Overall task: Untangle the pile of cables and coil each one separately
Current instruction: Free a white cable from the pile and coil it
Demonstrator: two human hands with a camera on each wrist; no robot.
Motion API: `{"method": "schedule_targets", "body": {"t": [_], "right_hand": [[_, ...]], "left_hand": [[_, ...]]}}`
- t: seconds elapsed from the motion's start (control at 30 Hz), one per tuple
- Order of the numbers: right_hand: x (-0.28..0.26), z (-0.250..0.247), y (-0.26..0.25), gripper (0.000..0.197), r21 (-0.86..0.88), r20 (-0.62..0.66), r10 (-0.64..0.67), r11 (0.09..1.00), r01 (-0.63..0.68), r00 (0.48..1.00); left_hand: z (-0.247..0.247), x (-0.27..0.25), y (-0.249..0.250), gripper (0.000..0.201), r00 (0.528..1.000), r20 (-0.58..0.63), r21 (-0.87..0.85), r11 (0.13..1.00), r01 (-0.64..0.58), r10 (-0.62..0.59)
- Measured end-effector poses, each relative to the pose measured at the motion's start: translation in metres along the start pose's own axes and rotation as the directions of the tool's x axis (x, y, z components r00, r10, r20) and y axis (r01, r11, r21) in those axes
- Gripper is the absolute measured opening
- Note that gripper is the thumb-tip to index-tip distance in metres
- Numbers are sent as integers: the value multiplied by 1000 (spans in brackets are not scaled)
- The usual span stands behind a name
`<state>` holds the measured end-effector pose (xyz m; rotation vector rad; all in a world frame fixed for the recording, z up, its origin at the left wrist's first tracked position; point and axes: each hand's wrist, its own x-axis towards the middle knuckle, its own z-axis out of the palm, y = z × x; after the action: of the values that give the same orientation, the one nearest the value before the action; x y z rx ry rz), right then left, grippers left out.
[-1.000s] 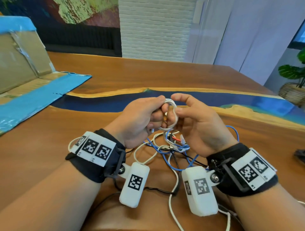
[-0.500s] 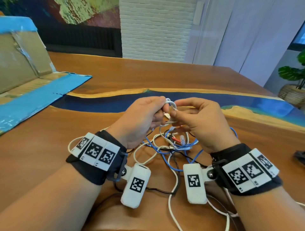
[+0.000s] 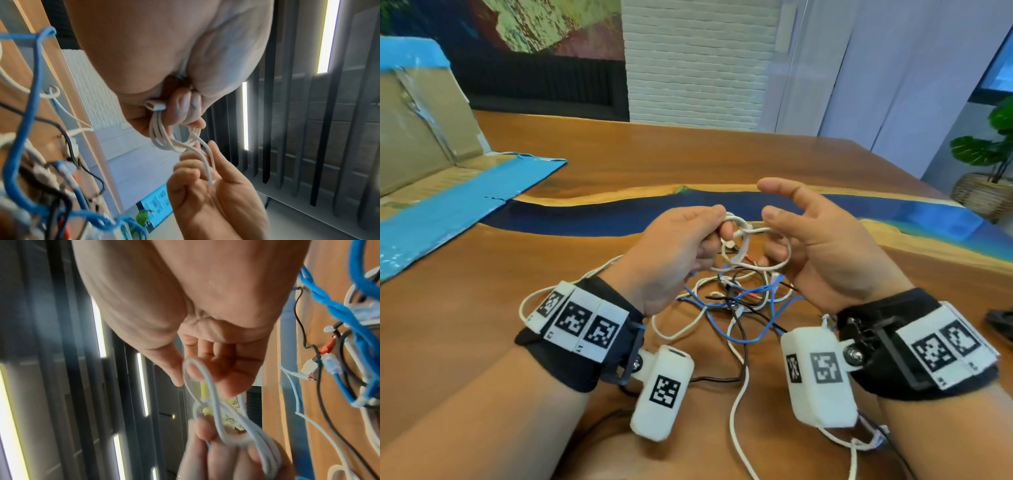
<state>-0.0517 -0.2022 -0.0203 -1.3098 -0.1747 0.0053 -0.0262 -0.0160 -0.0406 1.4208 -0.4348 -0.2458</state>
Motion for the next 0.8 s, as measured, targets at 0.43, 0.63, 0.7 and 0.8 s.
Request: {"method": "schedule_targets", "body": {"t": [0.43, 0.63, 0.7, 0.8], "right_hand": [[0, 14, 20, 35, -48, 76, -18, 999, 22, 997], [0, 14, 25, 21, -57, 40, -40, 997, 42, 998], [2, 9, 22, 16, -131, 6, -72, 989, 72, 997], [5, 0, 18, 16, -352, -61, -224, 917, 189, 973]], "left_hand": [[-16, 4, 7, 37, 992, -117, -53, 997, -49, 43], [-9, 4, 3, 37, 994, -98, -15, 998, -54, 52], [-10, 4, 4, 37, 996, -84, -20, 999, -34, 32], [-10, 2, 7, 39, 999, -34, -118, 993, 1, -6]]}}
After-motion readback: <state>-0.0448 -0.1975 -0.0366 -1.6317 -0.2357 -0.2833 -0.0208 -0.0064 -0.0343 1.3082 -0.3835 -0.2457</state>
